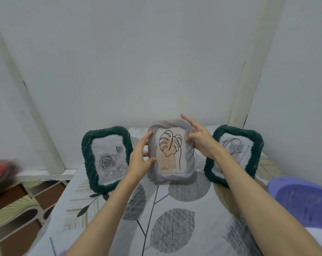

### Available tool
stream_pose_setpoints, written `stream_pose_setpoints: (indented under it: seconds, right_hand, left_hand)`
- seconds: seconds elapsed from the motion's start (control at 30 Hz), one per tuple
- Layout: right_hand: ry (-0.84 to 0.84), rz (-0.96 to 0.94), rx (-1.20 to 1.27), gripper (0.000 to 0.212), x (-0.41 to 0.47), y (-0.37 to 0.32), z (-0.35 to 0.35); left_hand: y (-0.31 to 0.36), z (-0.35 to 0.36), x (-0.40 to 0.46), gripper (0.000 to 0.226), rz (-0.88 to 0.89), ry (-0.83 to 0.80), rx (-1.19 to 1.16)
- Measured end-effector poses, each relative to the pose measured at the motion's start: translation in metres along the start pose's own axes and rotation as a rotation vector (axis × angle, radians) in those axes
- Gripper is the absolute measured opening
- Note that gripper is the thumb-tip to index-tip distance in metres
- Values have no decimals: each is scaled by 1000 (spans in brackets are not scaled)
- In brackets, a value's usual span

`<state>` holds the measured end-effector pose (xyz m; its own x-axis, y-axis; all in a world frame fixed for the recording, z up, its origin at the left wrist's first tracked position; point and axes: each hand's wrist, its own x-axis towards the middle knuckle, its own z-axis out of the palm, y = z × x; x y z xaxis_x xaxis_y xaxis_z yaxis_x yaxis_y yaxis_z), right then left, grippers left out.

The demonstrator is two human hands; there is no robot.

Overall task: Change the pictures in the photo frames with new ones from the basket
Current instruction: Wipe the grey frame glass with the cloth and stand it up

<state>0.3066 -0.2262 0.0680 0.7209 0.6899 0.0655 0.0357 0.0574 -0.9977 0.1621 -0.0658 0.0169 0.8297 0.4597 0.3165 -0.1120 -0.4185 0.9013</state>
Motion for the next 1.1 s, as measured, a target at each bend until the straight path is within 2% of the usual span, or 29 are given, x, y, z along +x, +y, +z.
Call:
stream_pose_setpoints:
  seconds: [0.23,0.4,0.73,0.97,1.1]
  right_hand:
    - [-33,54,194,71,-7,30,1]
    - [-46,43,203,68,-3,24,4]
    - [24,77,212,72,-7,26,15]
    - [167,30,42,79,-23,36,20]
    - [251,-88,-202,82,-56,32,23]
  left_hand:
    - [-7,0,-17,92,25,-8,67]
    - [-7,-1,-13,91,51,52,60]
    - [-8,-3,-19,86,31,14,172]
    - [-9,-9,-31,89,-9,23,251]
    - [2,2,-43,70,210,132,323]
